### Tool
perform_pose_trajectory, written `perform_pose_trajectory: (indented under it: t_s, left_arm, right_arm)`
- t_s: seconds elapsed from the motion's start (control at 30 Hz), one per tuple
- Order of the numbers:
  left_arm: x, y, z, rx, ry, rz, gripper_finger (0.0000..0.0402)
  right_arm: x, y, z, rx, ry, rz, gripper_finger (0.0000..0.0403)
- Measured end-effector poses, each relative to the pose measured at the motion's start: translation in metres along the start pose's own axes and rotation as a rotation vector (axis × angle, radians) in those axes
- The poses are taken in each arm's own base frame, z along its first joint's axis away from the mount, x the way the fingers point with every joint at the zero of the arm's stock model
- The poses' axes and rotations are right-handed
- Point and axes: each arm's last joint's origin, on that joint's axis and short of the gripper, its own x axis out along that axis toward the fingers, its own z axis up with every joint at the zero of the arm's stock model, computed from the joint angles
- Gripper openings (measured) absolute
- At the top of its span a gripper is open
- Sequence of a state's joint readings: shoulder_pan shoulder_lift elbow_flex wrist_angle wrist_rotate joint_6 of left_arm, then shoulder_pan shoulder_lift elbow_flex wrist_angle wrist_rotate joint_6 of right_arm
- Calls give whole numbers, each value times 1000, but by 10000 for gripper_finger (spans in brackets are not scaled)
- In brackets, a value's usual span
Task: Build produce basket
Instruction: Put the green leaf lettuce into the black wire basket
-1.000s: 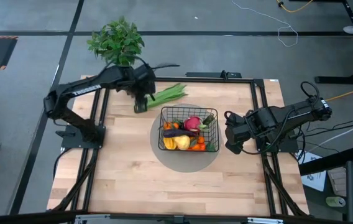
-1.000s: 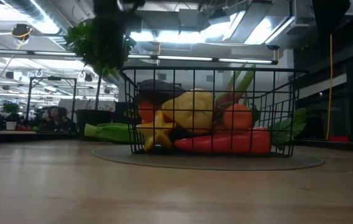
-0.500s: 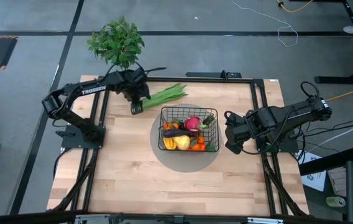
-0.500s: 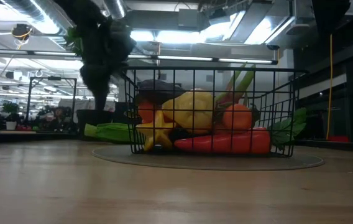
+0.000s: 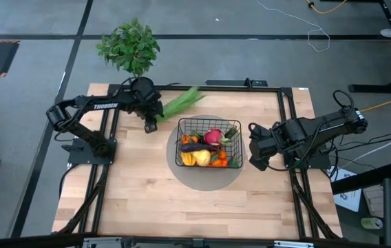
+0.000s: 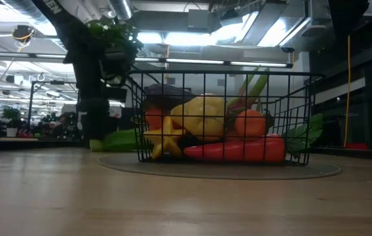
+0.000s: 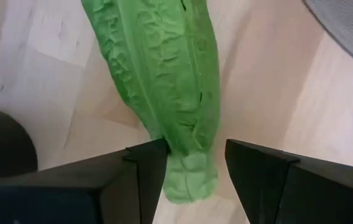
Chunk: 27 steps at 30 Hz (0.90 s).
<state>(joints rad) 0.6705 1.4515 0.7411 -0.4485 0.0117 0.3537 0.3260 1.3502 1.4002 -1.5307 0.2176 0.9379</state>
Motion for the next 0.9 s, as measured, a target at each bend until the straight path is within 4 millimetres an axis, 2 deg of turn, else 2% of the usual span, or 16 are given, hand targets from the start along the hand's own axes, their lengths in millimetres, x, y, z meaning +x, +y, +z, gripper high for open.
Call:
perform_pose_trajectory:
  t_s: [0.17, 0.57, 0.77, 0.9]
  left_arm:
    - [8, -6, -6, -30, -36, 7, 160]
    - [17, -21, -18, -1, 13, 29, 160]
    - [18, -19, -15, -109, -13, 94, 161]
    - [18, -19, -18, -165, 7, 89, 176]
  right_arm:
    - [0, 1, 1, 2, -5, 7, 275]
    - [0, 1, 1, 3, -9, 13, 274]
    - [0, 1, 1, 4, -9, 13, 274]
    - [0, 1, 1, 4, -9, 13, 274]
